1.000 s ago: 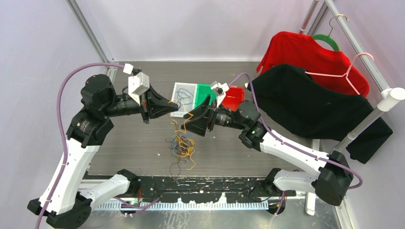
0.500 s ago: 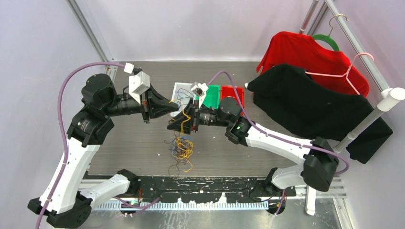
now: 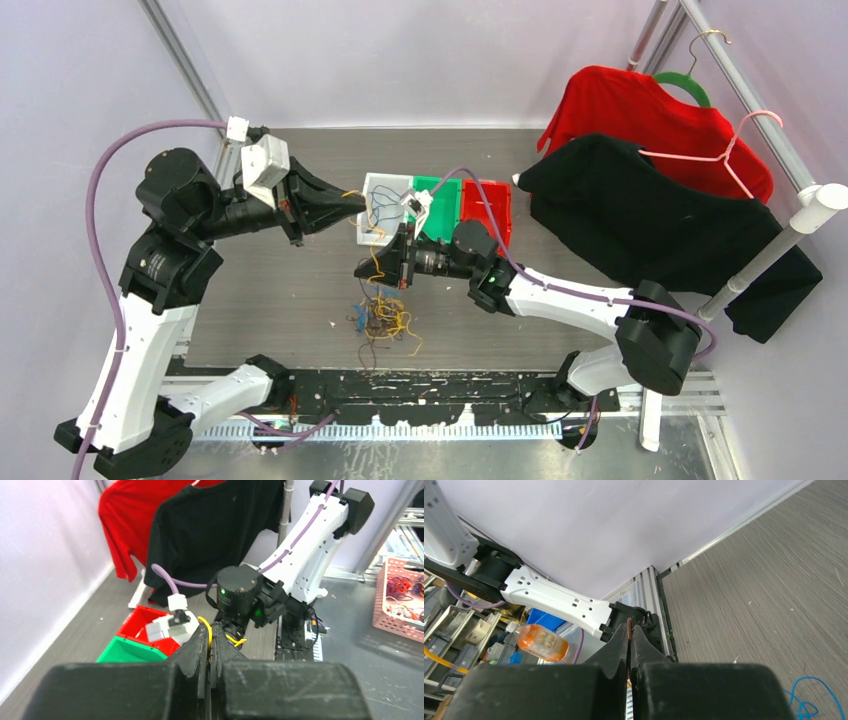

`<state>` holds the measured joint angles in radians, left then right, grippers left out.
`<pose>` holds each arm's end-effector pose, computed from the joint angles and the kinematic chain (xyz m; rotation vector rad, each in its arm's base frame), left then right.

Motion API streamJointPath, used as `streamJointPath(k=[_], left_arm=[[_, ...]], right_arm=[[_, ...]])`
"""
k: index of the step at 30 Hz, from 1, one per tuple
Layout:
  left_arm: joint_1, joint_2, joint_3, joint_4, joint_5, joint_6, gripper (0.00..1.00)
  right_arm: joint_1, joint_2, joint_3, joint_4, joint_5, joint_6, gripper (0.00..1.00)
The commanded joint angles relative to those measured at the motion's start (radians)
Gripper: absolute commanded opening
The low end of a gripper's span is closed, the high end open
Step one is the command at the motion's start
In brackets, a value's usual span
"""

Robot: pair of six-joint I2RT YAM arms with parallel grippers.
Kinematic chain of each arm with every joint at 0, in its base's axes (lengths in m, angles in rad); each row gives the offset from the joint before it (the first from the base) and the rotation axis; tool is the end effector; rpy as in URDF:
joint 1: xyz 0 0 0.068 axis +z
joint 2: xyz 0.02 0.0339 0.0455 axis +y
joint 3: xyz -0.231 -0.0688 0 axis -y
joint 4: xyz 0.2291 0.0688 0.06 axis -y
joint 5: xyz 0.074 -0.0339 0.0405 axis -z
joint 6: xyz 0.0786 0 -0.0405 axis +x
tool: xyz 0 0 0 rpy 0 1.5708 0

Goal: Untangle the cables
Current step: Untie the cable.

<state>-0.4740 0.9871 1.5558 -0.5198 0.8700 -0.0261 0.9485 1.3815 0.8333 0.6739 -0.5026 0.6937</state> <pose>0.1309 -0.1347 0.4863 1.0268 1.2752 -1.0448 0.1704 0.3025 0.2901 -0.6820 1.5657 1.6481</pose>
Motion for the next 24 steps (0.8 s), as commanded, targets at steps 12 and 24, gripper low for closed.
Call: streamJointPath(k=[12,24], left_arm=[[-0.002,0.118,0.292,0.075,-0.210,0.003,0.00],[-0.002,0.258,0.587,0.120,-0.718,0.399,0.00]], right_arm=[[0.009,0.108,-0.096,0.127,0.141,0.054,0.07],[0.010,0.122,-0.248,0.038,0.491,-0.061,0.01]])
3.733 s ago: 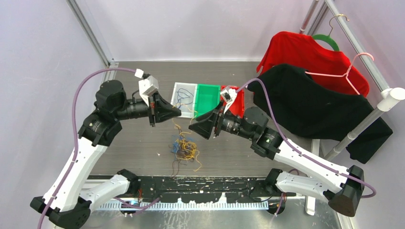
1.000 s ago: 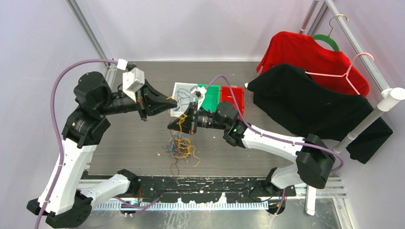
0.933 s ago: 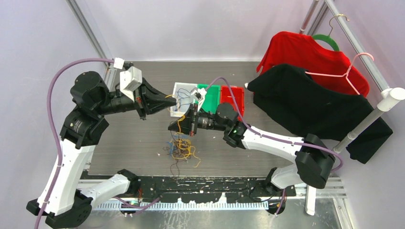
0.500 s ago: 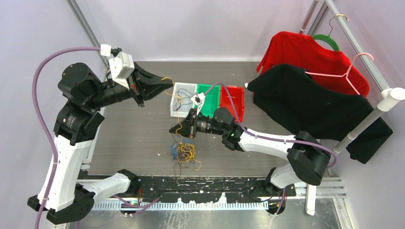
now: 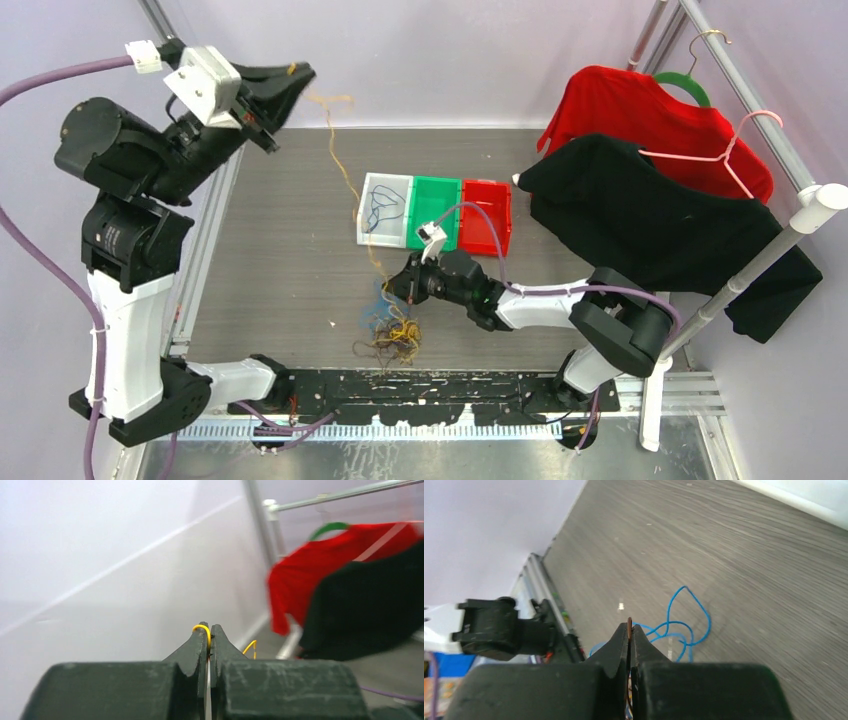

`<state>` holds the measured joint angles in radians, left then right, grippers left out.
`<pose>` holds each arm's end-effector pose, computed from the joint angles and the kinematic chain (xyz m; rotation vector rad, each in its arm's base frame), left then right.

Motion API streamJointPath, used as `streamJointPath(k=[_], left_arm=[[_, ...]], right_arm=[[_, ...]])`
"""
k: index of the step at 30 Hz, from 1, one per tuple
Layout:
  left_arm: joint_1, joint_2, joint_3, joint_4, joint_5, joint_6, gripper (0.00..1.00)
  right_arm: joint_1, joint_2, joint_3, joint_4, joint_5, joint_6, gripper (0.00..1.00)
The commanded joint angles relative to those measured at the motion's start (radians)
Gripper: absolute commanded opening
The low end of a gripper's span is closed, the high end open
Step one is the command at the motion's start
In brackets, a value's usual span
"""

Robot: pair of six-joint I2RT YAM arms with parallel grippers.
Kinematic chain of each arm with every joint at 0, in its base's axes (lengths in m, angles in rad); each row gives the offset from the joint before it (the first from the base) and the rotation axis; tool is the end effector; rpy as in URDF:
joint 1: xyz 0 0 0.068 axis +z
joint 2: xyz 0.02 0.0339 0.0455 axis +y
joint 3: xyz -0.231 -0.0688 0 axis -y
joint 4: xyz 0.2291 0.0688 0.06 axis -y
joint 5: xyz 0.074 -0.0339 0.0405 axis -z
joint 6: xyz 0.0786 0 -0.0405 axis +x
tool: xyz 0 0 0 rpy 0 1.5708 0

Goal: Untangle the cables
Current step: Untie the cable.

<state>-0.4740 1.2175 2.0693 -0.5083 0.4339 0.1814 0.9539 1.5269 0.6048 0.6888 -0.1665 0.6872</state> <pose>0.1474 -0.1128 0.5911 0.7535 1.0313 -0.5181 0.1881 0.2877 0.1629 -0.3971 1.9673 1.2716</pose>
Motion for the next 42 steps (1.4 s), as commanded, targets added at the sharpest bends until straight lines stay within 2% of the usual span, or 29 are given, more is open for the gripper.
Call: streamJointPath(k=[1,5,9,10,13,15,21,24,25,28,31,35,42], left_arm=[[-0.002,0.036,0.086,0.141,-0.336,0.225,0.00],[-0.002,0.093,0.143,0.279,-0.501,0.375,0.00],[-0.002,0.145,0.204,0.426,-0.574,0.476,0.00],[-0.002,0.158,0.232,0.410,-0.568,0.479,0.00],[-0.002,0.166,0.263,0.212,-0.448,0.428,0.00],[-0.002,0.133,0.187,0.145,-0.380,0.369,0.00],[-0.002,-0.030,-0.201,0.107,-0.246,0.240,0.00],[-0.002,-0.079,-0.341,0.066,-0.203,0.204,0.00],[-0.002,-0.093,-0.379,0.053,-0.194,0.196,0.00],[-0.002,-0.125,-0.483,0.018,-0.187,0.177,0.00],[-0.003,-0.139,-0.548,-0.006,-0.160,0.141,0.00],[-0.003,-0.131,-0.576,-0.049,-0.079,0.079,0.00],[-0.003,-0.116,-0.568,-0.110,0.031,0.050,0.00]], right_arm=[[0.005,-0.026,-0.029,0.026,0.170,-0.059,0.01],[0.003,-0.024,-0.044,0.022,0.211,-0.066,0.01],[0.005,-0.025,-0.043,-0.019,0.277,-0.086,0.01],[0.005,-0.032,-0.044,-0.019,0.281,-0.095,0.02],[0.004,-0.074,-0.012,-0.051,0.282,-0.126,0.07],[-0.012,-0.104,0.052,-0.111,0.273,-0.151,0.12],[-0.072,-0.126,0.275,-0.203,0.159,-0.163,0.22],[-0.099,-0.137,0.373,-0.303,0.071,-0.175,0.49],[-0.109,-0.157,0.382,-0.337,0.064,-0.193,0.55],[-0.124,-0.253,0.323,-0.358,0.076,-0.229,0.70],[-0.130,-0.356,0.258,-0.338,0.073,-0.244,0.80],[-0.132,-0.393,0.243,-0.357,0.076,-0.292,0.83],[-0.145,-0.362,0.284,-0.373,0.029,-0.305,0.81]])
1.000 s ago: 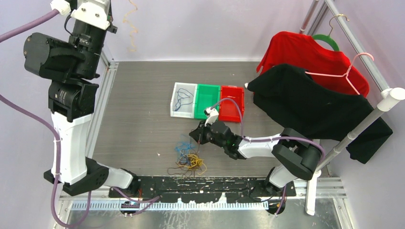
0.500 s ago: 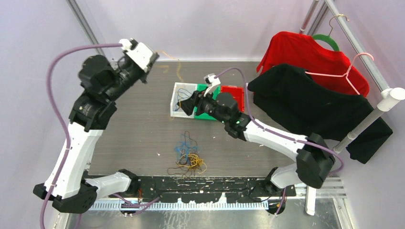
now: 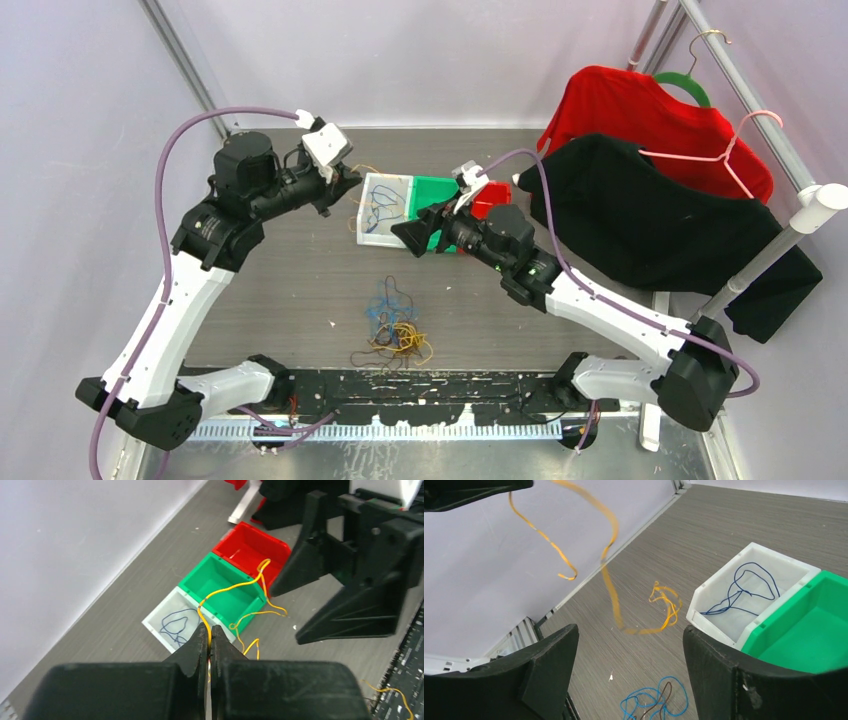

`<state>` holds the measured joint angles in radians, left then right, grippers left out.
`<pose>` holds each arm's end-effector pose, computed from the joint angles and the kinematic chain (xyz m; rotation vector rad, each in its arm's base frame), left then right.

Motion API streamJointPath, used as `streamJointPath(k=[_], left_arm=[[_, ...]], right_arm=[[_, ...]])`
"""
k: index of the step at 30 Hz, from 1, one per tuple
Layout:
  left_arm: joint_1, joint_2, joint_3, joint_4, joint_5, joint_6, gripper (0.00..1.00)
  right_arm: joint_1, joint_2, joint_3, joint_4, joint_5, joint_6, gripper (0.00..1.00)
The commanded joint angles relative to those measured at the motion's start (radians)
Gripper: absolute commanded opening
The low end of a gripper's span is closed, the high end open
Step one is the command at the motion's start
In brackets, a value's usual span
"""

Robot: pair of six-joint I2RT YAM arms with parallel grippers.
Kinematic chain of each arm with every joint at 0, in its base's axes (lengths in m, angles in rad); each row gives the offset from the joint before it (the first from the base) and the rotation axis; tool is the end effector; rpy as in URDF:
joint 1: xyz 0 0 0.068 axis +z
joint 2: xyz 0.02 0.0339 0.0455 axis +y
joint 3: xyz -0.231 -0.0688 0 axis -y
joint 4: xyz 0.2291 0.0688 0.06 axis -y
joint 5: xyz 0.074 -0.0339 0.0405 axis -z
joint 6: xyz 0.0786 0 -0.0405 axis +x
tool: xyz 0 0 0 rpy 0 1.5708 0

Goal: Untangle the cables
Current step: Untie the cable, then place the cable in the bin.

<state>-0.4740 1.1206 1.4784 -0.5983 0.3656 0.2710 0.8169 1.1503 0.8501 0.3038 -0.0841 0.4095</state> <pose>0.2151 -0.1420 0.4228 0.8990 1.5830 -0.4745 0.2105 0.2339 0.3145 -0.4047 1.6125 1.0165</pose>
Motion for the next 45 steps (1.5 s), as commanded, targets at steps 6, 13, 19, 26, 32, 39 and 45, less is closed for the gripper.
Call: streamJointPath(k=[6,13,19,26,32,39,45], left_arm=[[-0.003,-0.023,0.028,-0.028,0.149,-0.061,0.00],[-0.003,-0.022,0.027,-0.025,0.188,-0.098,0.00],[-0.003,-0.036,-0.006,-0.006,0.162,-0.081,0.00],[-0.009,-0.036,-0.141,0.005,0.235,-0.092,0.00],[-0.078,0.035,-0.150,0.006,0.242,-0.093,0.03],[-0.140,0.183,-0.036,-0.001,0.239,-0.080,0.02],[-0.150,0.243,0.008,0.007,0.218,-0.020,0.02]], right_arm=[[-0.010,0.049,0.049,0.056,-0.111,-0.015,0.81],[-0.010,0.107,0.098,0.077,-0.206,0.019,0.53],[-0.022,0.094,0.124,0.009,-0.116,0.038,0.01],[-0.092,0.036,0.109,0.123,-0.073,0.191,0.01],[-0.197,0.003,0.071,0.217,-0.073,0.372,0.01],[-0.245,-0.007,0.035,0.296,-0.111,0.504,0.01],[-0.245,-0.020,-0.014,0.356,-0.111,0.607,0.01]])
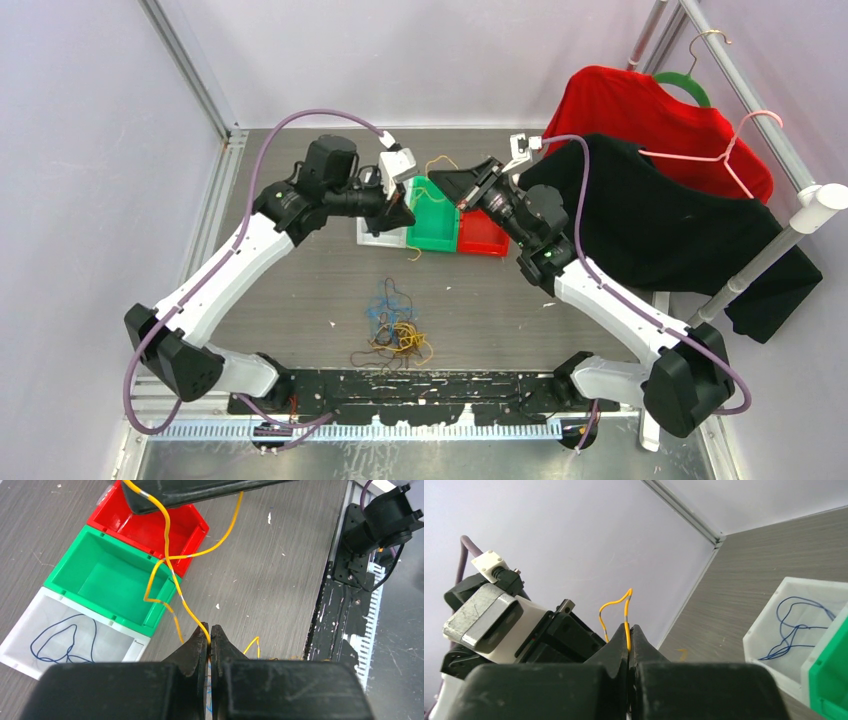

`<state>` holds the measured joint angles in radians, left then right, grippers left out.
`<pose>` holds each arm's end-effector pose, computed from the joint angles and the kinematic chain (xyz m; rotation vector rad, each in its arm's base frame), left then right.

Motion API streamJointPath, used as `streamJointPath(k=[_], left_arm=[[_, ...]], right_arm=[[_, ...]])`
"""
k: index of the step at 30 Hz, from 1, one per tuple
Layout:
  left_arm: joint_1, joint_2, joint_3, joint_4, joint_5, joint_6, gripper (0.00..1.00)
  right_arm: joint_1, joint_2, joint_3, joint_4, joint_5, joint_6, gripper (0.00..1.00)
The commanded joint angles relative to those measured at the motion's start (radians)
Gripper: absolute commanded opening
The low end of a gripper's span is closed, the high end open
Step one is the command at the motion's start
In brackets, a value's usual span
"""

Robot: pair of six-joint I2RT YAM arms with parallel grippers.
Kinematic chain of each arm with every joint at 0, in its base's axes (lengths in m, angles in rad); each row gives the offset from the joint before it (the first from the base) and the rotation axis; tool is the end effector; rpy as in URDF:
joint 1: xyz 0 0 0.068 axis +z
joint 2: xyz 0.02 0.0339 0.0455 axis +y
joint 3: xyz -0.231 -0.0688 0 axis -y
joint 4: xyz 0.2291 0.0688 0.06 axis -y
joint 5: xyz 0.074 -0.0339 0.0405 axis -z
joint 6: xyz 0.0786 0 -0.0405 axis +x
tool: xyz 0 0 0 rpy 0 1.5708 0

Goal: Untangle the cables
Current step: Place the cable in the bin.

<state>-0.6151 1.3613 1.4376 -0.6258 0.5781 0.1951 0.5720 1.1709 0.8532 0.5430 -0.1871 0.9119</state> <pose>0.2325 -0.2169 0.3437 1.1542 1.8001 -0.8598 0.2560 0.1822 0.3455 0.0784 1.4863 1.3559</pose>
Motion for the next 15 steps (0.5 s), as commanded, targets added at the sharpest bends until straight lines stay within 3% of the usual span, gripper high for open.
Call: streamJointPath(k=[1,8,11,12,15], left_arm=[[-0.018,0.007,0.041,0.033,-0.023,0.080,0.02],[-0.070,0.076,0.048,0.059,-0.122,0.133,0.02],[-0.074,0.116,0.107,0.077,-0.101,0.093,0.12],[-0.074,0.129,0.131,0.067,-0.086,0.083,0.24],[-0.075,0.155,0.191,0.023,-0.035,0.063,0.88]], right_arm=[[0.000,-0.041,-0.025,0.137,-0.005,0.132,0.01],[-0.011,-0.041,-0.025,0.155,0.029,0.219,0.01],[-0.024,-0.067,-0.016,0.071,0.058,0.146,0.01],[-0.030,-0.083,-0.010,0.003,0.076,0.094,0.01],[-0.051,-0.133,0.019,-0.204,0.163,-0.090,0.01]])
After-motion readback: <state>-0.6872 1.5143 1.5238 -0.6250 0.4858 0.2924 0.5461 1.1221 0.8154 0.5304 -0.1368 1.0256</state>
